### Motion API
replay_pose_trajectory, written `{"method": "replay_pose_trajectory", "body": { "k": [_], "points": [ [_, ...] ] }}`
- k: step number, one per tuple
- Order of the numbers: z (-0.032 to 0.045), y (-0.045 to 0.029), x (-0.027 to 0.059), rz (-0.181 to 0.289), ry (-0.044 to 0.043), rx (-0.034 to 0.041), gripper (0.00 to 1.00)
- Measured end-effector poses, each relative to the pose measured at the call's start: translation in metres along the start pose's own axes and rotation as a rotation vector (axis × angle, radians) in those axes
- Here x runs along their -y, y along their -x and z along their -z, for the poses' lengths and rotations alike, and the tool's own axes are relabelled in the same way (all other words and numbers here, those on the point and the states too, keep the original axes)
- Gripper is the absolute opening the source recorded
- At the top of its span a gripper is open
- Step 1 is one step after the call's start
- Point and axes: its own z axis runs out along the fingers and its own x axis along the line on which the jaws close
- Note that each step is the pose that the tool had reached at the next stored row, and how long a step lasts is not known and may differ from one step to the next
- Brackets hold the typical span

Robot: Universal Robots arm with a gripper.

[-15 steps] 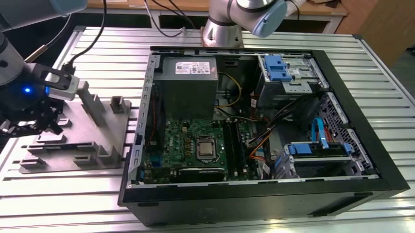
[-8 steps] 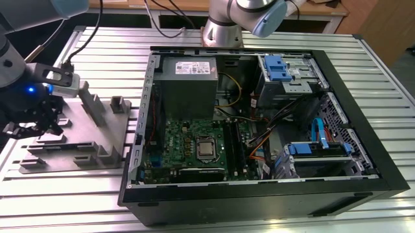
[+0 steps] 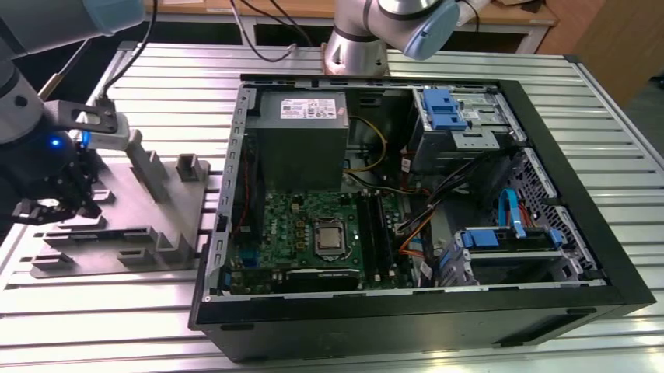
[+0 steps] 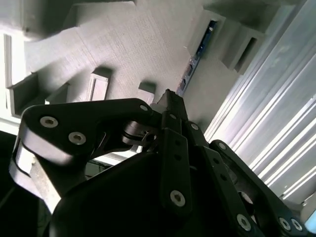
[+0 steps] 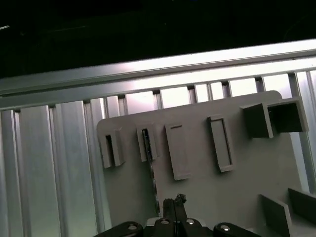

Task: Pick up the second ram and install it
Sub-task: 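Pick up the second ram and move it above second insertion slot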

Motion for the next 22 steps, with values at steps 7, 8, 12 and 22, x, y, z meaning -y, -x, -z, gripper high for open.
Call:
{"method": "replay_pose_trajectory", "body": {
  "k": [7, 8, 12, 22],
  "points": [
    [-0.0034, -0.0001, 0.0001, 0.127, 0.0042, -0.0057, 0.10],
    [-0.0039, -0.0001, 0.0002, 0.145, 0.0048, -0.0065, 0.10],
    [-0.0058, -0.0002, 0.0002, 0.219, 0.0073, -0.0099, 0.10],
    [-0.0072, -0.0051, 0.0010, 0.254, 0.0083, -0.0149, 0.10]
  ]
}}
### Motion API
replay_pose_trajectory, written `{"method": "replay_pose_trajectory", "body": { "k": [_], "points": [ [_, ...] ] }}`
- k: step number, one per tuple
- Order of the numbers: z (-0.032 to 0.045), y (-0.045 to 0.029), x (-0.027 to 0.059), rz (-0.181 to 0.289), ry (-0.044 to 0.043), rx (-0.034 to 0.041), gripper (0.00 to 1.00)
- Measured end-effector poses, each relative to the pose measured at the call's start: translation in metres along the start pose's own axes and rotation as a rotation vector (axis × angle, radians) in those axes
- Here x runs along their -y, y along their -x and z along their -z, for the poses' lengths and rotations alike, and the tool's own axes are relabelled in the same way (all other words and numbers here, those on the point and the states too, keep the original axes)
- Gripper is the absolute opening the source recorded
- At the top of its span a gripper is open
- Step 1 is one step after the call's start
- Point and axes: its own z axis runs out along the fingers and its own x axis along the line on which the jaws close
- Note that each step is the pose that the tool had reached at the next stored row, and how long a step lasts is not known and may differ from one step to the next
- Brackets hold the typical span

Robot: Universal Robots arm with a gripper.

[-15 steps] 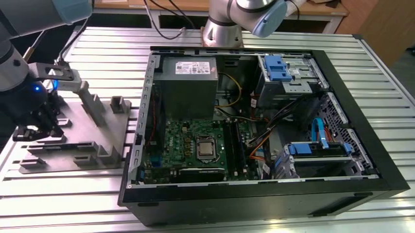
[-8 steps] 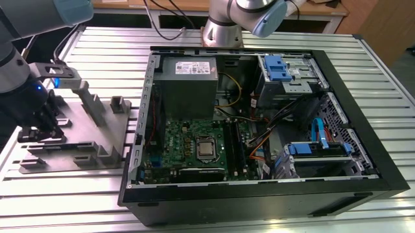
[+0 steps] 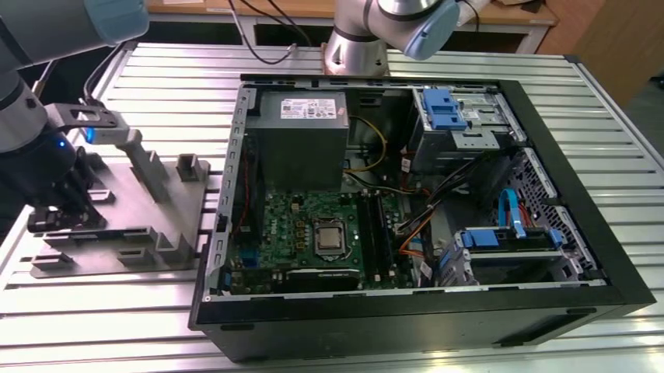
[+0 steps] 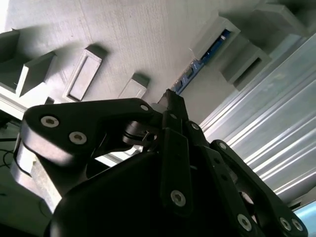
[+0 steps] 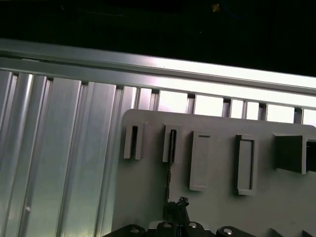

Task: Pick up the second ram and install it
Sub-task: 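Pick up the second ram and move it above second insertion slot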

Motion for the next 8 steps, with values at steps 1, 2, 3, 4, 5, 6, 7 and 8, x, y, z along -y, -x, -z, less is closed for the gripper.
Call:
{"method": "replay_pose_trajectory", "body": {
  "k": [1, 2, 3, 4, 5, 6, 7, 8],
  "points": [
    [-0.0001, -0.0009, -0.0001, -0.005, -0.0001, 0.0003, 0.10],
    [-0.0002, -0.0017, -0.0002, -0.011, -0.0002, 0.0005, 0.10],
    [-0.0004, -0.0024, -0.0002, -0.017, -0.0005, 0.0008, 0.10],
    [-0.0005, -0.0030, -0.0003, -0.024, -0.0007, 0.0011, 0.10],
    [-0.0007, -0.0034, -0.0004, -0.033, -0.0008, 0.0014, 0.10],
    [-0.0009, -0.0037, -0.0004, -0.041, -0.0012, 0.0019, 0.10],
    [-0.0010, -0.0039, -0.0004, -0.046, -0.0013, 0.0023, 0.10],
    [-0.0011, -0.0043, -0.0004, -0.052, -0.0015, 0.0027, 0.10]
  ]
}}
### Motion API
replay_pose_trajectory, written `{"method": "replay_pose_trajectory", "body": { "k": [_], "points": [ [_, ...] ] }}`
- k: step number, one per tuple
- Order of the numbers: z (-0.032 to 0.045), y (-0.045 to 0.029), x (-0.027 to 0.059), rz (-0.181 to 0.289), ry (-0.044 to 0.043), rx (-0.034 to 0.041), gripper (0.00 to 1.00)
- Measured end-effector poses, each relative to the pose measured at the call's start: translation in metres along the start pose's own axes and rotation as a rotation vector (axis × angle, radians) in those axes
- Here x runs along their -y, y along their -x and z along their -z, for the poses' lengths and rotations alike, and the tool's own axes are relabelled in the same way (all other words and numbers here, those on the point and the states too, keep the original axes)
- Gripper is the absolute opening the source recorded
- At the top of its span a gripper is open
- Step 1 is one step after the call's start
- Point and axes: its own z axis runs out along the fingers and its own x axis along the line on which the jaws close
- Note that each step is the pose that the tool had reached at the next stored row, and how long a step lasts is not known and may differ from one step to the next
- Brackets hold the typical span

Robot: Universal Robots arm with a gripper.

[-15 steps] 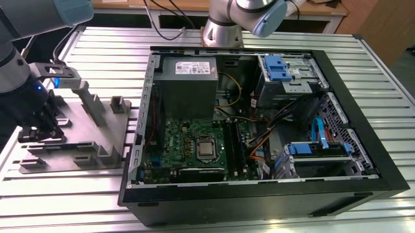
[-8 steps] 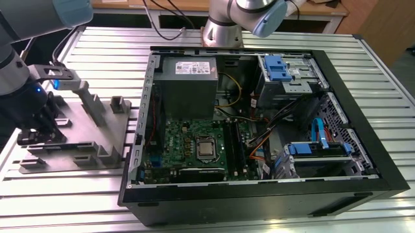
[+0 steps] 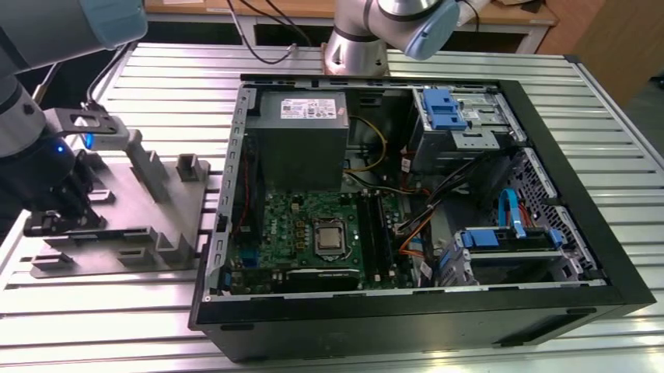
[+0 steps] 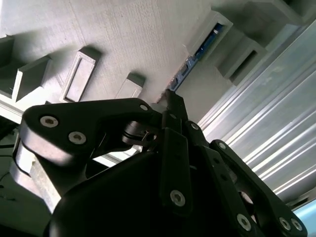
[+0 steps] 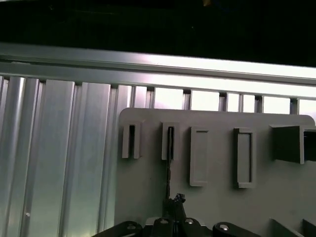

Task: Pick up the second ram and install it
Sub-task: 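Pick up the second ram and move it above second insertion slot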

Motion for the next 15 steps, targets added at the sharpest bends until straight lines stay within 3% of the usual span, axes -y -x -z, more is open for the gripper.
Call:
{"method": "replay_pose_trajectory", "body": {
  "k": [6, 15],
  "points": [
    [-0.0020, -0.0012, 0.0000, -0.034, -0.0012, 0.0020, 0.10],
    [-0.0038, -0.0020, 0.0002, -0.014, -0.0005, 0.0012, 0.10]
  ]
}}
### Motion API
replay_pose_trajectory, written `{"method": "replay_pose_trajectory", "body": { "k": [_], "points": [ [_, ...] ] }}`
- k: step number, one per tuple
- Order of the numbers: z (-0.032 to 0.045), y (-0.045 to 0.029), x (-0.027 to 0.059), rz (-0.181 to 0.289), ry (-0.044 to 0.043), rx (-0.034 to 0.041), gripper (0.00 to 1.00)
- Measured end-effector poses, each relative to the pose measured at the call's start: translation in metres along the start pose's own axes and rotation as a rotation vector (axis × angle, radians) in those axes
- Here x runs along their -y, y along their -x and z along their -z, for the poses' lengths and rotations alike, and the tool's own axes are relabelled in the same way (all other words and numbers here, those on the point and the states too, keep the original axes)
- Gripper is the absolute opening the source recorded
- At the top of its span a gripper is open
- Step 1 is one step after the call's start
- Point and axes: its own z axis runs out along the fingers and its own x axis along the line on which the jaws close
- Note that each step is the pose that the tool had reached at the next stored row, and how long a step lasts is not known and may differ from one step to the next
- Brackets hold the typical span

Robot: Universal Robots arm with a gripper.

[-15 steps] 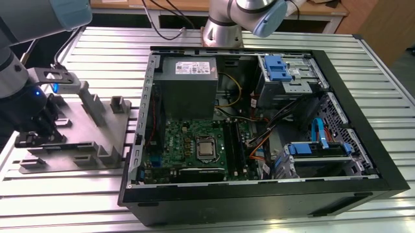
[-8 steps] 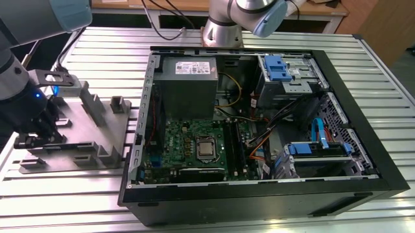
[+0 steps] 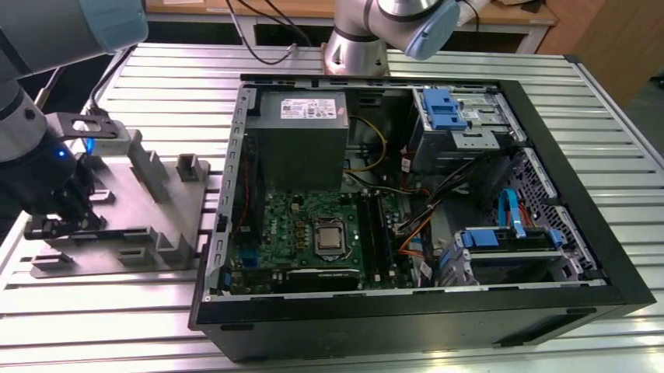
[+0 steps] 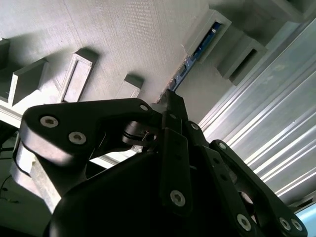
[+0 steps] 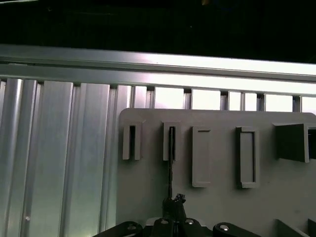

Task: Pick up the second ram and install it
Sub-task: 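Pick up the second ram and move it above second insertion slot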

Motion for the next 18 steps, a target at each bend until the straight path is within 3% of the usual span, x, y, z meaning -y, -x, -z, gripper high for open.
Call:
{"method": "replay_pose_trajectory", "body": {
  "k": [14, 17, 18],
  "points": [
    [-0.0031, -0.0014, 0.0001, 0.000, 0.0001, -0.0001, 0.10],
    [-0.0031, -0.0014, 0.0001, 0.000, 0.0001, -0.0001, 0.16],
    [-0.0031, -0.0014, 0.0001, 0.000, 0.0000, 0.0000, 0.23]
  ]
}}
